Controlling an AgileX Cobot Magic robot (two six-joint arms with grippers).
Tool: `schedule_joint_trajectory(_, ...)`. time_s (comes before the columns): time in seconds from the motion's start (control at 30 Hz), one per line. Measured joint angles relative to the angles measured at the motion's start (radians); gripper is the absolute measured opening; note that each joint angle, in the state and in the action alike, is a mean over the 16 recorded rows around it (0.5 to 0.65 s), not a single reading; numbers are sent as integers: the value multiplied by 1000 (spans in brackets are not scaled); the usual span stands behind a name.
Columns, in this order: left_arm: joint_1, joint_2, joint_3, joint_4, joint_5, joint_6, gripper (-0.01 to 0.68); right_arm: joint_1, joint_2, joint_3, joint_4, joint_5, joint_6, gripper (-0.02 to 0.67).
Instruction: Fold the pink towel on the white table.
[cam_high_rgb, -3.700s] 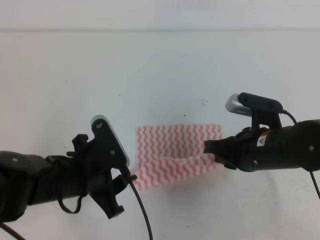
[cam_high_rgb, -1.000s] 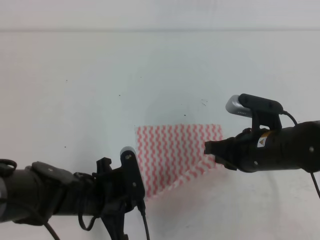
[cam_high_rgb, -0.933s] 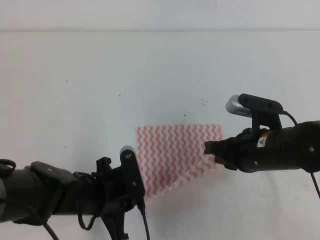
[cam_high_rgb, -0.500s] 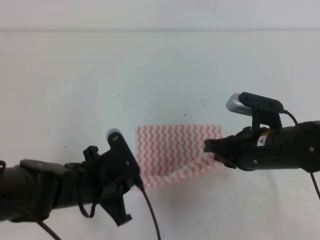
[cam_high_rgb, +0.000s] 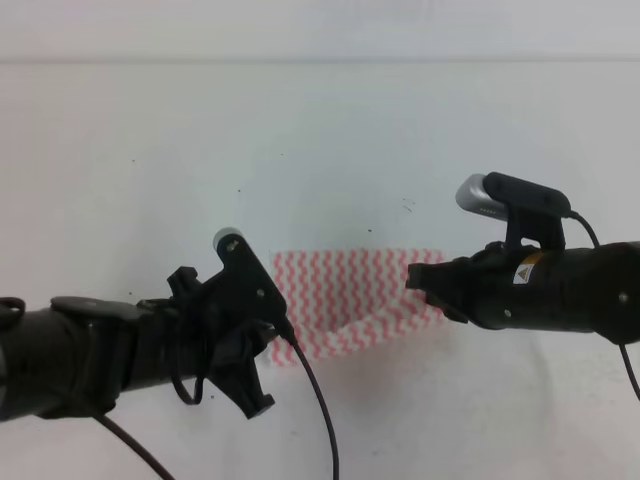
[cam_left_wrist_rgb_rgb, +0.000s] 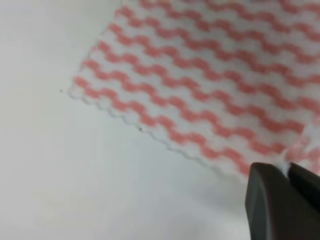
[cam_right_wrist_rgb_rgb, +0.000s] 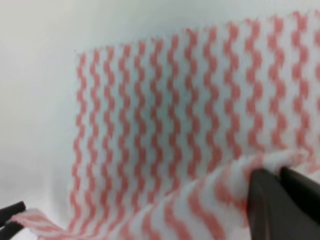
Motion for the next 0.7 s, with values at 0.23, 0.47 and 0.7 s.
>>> schedule_joint_trajectory(0.23,0,5,-30,-17,-21,3,-4,-9,5,-1,1,-14,-2,-17)
schedule_joint_trajectory(0.47,0,33,-66,-31,-40,8,-4,-21,21,-7,2,-18,-3,-17)
schedule_joint_trajectory(0.7,0,73,-101,-34,-64,11,-5,-28,50,-28,2,-14,-3,-17)
